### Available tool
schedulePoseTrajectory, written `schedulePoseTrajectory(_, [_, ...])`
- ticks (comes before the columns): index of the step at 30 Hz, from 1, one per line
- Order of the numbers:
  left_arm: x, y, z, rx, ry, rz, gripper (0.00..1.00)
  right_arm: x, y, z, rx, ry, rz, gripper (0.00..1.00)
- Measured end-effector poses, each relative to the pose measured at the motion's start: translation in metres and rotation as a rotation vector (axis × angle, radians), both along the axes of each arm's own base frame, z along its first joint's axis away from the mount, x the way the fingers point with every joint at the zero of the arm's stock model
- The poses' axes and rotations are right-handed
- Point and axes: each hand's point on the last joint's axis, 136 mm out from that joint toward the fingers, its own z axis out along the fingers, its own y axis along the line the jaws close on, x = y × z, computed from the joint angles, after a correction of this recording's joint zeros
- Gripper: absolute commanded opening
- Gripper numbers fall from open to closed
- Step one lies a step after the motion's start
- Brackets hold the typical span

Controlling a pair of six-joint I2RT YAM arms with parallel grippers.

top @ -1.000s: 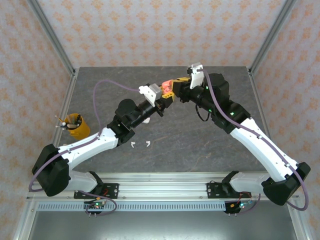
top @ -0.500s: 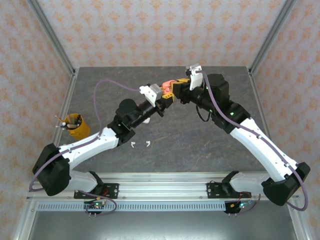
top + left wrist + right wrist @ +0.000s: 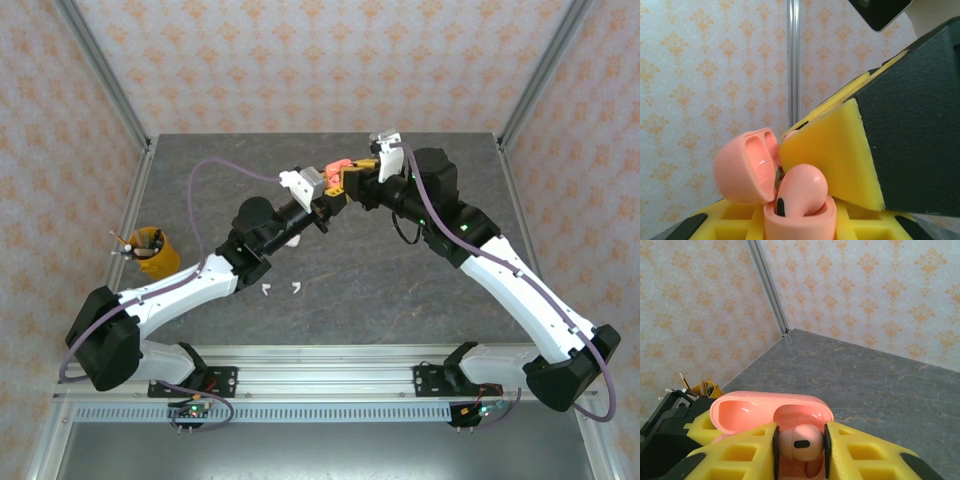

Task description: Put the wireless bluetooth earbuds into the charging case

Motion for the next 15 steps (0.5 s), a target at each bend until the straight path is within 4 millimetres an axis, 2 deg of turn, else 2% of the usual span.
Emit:
schedulePoseTrajectory(11, [0.0035,-0.0029,0.0023,-0.006,-0.003,0.0,0.0,-0.0101,-0.0067,0.0074,0.006,-0.009,0.0,0.43])
schedulePoseTrajectory(15, [0.0034,-0.003,0.0025,-0.006,-0.004,0.0,0.0,-0.0093,-0.0083,0.0083,0.007,-0.01,-0.01,0.55])
